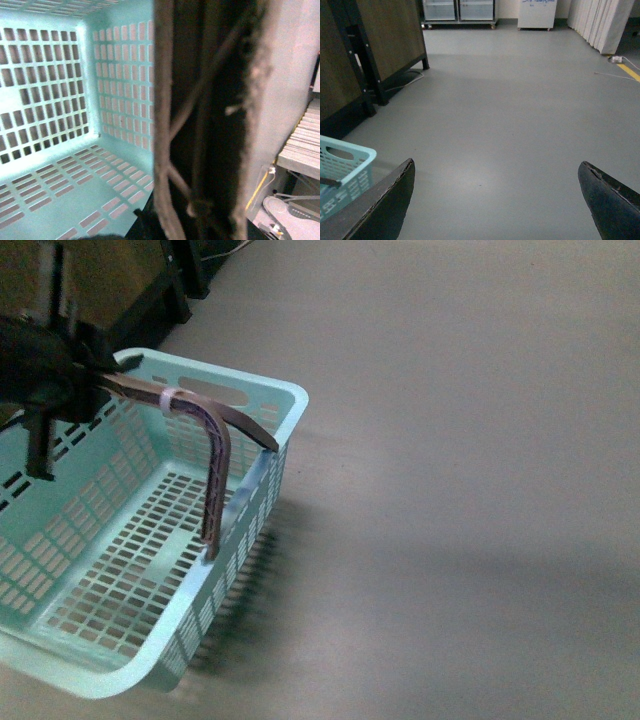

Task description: Pick lemon and mango into basket

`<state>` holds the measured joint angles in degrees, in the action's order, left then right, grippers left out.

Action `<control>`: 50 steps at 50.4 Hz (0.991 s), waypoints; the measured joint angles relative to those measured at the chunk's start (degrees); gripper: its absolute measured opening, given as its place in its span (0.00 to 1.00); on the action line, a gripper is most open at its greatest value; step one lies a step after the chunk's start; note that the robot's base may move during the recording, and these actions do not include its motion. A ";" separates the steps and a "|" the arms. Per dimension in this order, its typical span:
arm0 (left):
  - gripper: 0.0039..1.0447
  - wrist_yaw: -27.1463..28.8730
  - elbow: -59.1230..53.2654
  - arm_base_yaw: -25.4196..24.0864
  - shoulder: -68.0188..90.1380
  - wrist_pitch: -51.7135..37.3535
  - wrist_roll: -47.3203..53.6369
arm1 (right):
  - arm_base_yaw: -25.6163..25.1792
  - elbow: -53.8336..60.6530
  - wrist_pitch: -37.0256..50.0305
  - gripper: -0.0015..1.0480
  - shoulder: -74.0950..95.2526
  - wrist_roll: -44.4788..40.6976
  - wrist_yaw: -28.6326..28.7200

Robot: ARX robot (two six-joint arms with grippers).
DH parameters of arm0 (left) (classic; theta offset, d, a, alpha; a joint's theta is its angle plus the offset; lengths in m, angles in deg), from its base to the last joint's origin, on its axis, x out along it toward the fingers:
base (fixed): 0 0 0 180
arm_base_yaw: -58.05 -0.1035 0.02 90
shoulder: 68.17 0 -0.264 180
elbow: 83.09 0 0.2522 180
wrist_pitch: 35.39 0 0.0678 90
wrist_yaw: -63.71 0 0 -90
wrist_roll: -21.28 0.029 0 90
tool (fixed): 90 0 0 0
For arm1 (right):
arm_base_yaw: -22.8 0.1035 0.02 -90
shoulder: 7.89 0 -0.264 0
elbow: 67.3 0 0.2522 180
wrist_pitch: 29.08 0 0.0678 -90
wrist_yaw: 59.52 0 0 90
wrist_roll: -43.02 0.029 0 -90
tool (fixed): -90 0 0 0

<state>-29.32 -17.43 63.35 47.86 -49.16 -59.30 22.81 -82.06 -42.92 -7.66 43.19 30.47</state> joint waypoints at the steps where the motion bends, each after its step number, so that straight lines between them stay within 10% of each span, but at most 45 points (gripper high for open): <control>1: 0.04 -0.13 -1.18 -0.02 -2.34 0.70 -0.22 | 0.00 0.00 0.00 0.92 0.00 0.00 0.00; 28: 0.04 -3.39 -5.51 -2.58 -56.57 34.99 -5.01 | 0.00 0.00 0.00 0.92 0.00 0.00 0.00; 50: 0.04 -3.30 -4.48 -3.43 -58.93 35.80 -5.27 | 0.00 0.00 0.00 0.92 0.00 0.00 0.00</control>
<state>-32.62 -21.91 59.92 -11.07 -13.36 -64.56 22.81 -82.06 -42.92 -7.66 43.19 30.47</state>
